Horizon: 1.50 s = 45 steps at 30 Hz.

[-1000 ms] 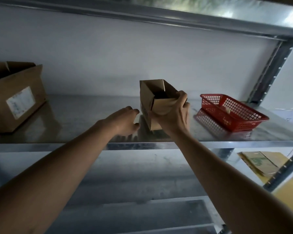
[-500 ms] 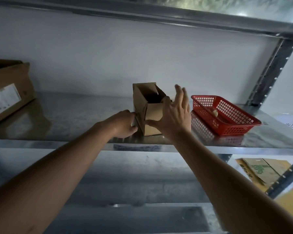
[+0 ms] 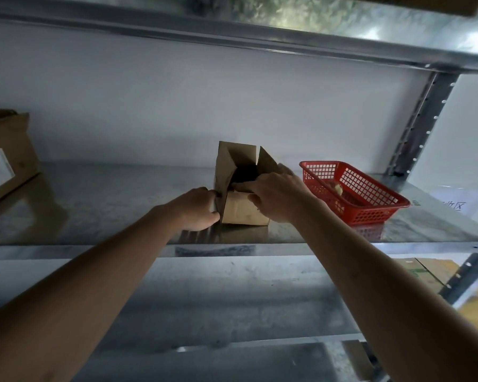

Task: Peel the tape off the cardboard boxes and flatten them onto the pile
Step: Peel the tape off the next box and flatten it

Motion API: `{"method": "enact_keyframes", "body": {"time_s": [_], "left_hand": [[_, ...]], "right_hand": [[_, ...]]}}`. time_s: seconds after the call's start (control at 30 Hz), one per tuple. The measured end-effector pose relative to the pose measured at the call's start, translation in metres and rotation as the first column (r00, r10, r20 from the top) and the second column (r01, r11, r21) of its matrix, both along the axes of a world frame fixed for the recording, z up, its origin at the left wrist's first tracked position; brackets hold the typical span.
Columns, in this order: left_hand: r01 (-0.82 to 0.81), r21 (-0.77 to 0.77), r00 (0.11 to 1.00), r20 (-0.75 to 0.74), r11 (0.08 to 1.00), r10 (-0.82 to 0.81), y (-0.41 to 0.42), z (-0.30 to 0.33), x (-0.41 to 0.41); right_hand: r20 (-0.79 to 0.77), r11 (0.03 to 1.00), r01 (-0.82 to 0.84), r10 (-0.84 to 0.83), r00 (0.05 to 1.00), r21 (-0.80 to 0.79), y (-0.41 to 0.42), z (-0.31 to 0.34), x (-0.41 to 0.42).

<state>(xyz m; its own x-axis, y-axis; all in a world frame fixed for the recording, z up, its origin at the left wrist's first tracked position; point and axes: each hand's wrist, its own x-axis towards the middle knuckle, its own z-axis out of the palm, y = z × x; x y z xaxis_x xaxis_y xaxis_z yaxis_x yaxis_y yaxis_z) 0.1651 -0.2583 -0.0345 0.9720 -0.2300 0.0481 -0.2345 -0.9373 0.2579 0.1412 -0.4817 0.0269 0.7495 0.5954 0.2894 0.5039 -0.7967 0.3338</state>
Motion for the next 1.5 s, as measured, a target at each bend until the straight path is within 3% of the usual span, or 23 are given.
{"method": "enact_keyframes", "body": {"time_s": [0.13,0.3,0.4,0.47,0.53,0.6,0.73,0.83,0.9,1.0,1.1,1.23,1.3,1.33,1.4,1.47,1.5], "left_hand": [[-0.003,0.002,1.0,-0.018,1.0,0.003,-0.006,-0.001,-0.001],[-0.04,-0.065,0.997,-0.061,0.997,0.036,-0.009,0.006,-0.003],[-0.082,-0.252,0.994,-0.093,0.964,0.06,-0.01,0.01,-0.002],[-0.112,-0.478,0.993,-0.077,0.871,0.085,-0.009,0.019,-0.006],[-0.106,-0.681,0.993,-0.033,0.724,0.115,-0.009,0.027,-0.01],[-0.055,-0.785,0.971,0.103,0.618,0.217,-0.008,0.033,-0.013],[0.102,-0.672,0.761,0.527,0.733,0.377,-0.003,0.047,-0.018],[0.122,-0.583,0.723,0.607,0.804,0.331,0.002,0.058,-0.024],[0.146,-0.547,0.723,0.628,0.824,0.288,0.002,0.064,-0.029],[0.213,-0.531,0.772,0.606,0.82,0.192,-0.004,0.073,-0.031],[0.18,-0.451,0.839,0.535,0.874,0.103,-0.005,0.075,-0.027],[0.141,-0.328,0.916,0.402,0.934,0.003,-0.009,0.062,-0.019],[0.166,-0.255,0.938,0.338,0.953,-0.074,-0.011,0.051,-0.014],[0.176,-0.238,0.949,0.299,0.955,-0.1,-0.01,0.044,-0.012],[0.176,-0.23,0.969,0.212,0.957,-0.127,-0.008,0.033,-0.01],[0.169,-0.241,0.979,0.156,0.956,-0.134,-0.003,0.026,-0.009],[0.161,-0.258,0.982,0.138,0.952,-0.129,-0.001,0.026,-0.009]], "right_hand": [[-0.083,0.987,0.159,-0.159,0.984,-0.014,0.0,-0.004,-0.002],[-0.15,0.98,0.176,-0.161,0.976,0.093,-0.001,-0.006,-0.001],[-0.254,0.953,0.139,-0.069,0.965,0.269,-0.003,-0.011,0.003],[-0.3,0.89,0.071,0.075,0.951,0.45,-0.003,-0.019,0.009],[-0.297,0.772,0.022,0.218,0.93,0.635,0.003,-0.029,0.014],[-0.267,0.56,-0.027,0.436,0.86,0.828,0.017,-0.036,0.015],[-0.193,0.148,0.123,0.737,0.647,0.981,0.051,-0.043,0.012],[-0.126,-0.044,0.288,0.83,0.544,0.957,0.068,-0.051,0.013],[-0.121,-0.132,0.407,0.833,0.54,0.904,0.074,-0.057,0.012],[-0.135,-0.275,0.619,0.836,0.532,0.736,0.08,-0.065,0.009],[-0.108,-0.353,0.695,0.844,0.526,0.627,0.084,-0.071,0.006],[-0.204,-0.395,0.758,0.804,0.558,0.519,0.076,-0.074,0.003],[-0.352,-0.384,0.747,0.704,0.618,0.544,0.067,-0.068,-0.002],[-0.476,-0.322,0.731,0.591,0.652,0.602,0.061,-0.065,-0.003],[-0.665,-0.048,0.689,0.222,0.713,0.723,0.045,-0.068,-0.001],[-0.615,0.243,0.62,-0.106,0.781,0.746,0.03,-0.071,0.003],[-0.543,0.324,0.568,-0.172,0.822,0.757,0.024,-0.069,0.004]]}}
